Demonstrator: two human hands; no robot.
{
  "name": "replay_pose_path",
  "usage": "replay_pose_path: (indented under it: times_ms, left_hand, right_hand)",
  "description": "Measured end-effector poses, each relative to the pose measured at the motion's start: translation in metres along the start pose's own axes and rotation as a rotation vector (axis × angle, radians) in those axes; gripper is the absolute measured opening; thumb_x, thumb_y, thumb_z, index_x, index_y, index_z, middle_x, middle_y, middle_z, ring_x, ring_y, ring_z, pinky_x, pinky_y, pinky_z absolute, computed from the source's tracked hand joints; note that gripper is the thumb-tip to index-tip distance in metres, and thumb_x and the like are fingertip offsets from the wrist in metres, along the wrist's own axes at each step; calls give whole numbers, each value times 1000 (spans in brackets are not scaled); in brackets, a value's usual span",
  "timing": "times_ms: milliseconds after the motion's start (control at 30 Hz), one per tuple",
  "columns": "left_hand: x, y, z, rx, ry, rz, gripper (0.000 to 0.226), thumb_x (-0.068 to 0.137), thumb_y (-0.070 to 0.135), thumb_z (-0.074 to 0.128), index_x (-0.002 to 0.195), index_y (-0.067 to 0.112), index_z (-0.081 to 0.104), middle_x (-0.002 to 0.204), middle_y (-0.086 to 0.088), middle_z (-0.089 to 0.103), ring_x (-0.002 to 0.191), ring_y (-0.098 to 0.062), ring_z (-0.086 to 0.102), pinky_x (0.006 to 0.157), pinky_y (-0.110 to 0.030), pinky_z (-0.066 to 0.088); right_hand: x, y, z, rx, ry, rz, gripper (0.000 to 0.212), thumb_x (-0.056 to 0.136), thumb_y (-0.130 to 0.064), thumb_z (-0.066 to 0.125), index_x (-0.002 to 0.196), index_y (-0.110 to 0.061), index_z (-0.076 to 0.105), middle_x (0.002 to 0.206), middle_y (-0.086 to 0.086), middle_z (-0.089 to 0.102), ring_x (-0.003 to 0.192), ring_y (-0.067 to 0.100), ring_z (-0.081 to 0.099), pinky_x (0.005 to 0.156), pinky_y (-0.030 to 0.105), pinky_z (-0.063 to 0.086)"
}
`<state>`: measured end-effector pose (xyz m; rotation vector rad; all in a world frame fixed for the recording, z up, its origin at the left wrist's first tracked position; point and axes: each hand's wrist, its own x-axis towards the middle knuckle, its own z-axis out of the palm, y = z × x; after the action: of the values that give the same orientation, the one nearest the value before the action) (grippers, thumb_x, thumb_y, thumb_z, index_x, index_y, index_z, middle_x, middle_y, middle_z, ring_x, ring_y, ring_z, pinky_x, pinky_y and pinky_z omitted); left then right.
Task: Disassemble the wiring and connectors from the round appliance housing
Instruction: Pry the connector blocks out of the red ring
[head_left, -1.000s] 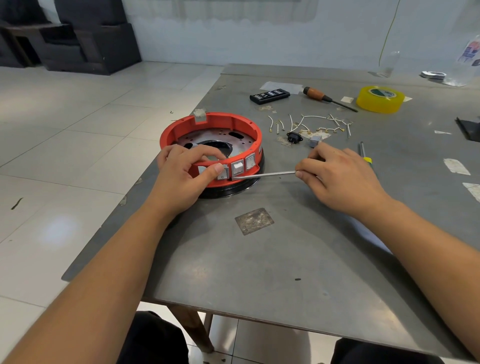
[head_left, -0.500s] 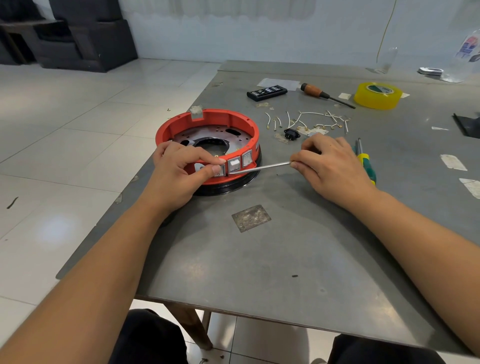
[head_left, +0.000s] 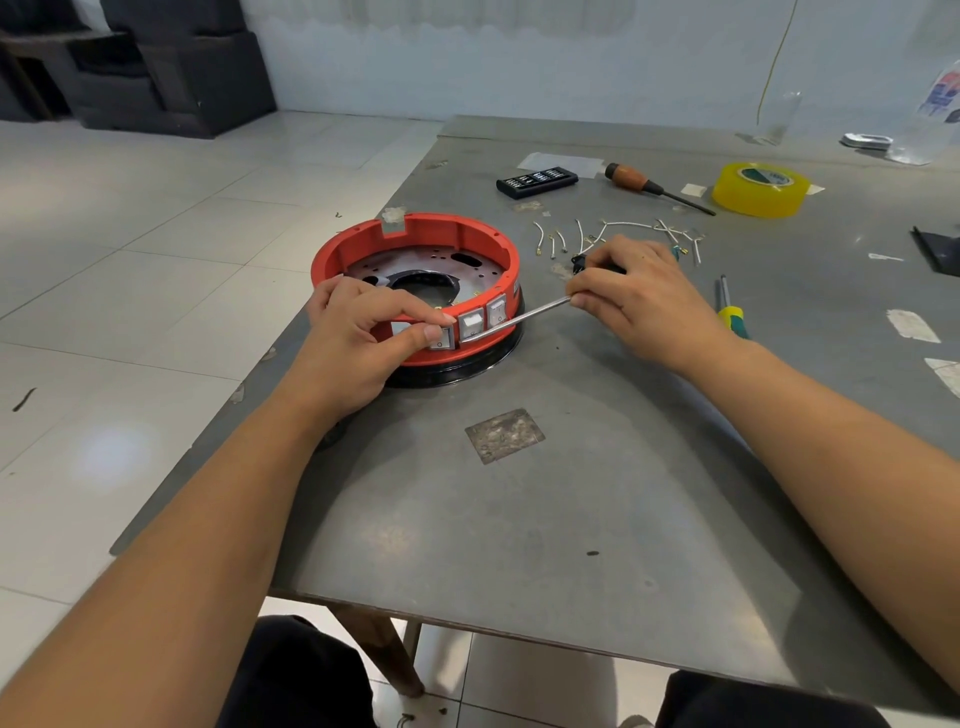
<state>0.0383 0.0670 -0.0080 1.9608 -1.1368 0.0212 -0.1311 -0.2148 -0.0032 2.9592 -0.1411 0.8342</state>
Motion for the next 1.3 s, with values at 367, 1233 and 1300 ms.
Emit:
replay_pose_path:
  times_ms: [367,1233,1300]
  left_hand:
    - [-1,1,0,12,6,6,31,96,34,73,100,63,61,108,24,52,105,-2,29,112,-52,35]
    - [-2,2,-1,4,19,46,35,102,28,68,101,62,61,103,24,56,97,2,30,108,-47,32]
    - [-2,2,-1,-5,14,40,33,102,30,68,101,63,61,101,26,54,97,9,32,108,-47,32]
  right_hand:
    - [-4,-6,-9,-30,-67,49,23,103,-35,55,112,-23,71,111,8,56,103,31,54,100,45,35]
    - [-27,-43,-9,-66,13,122,21,101,-38,54,107,-26,71,106,-1,56,101,21,54,93,43,38]
    - [-29,-43,-6,-76,53,105,19,101,-35,59,106,-23,72,107,3,57,102,23,53,93,44,37]
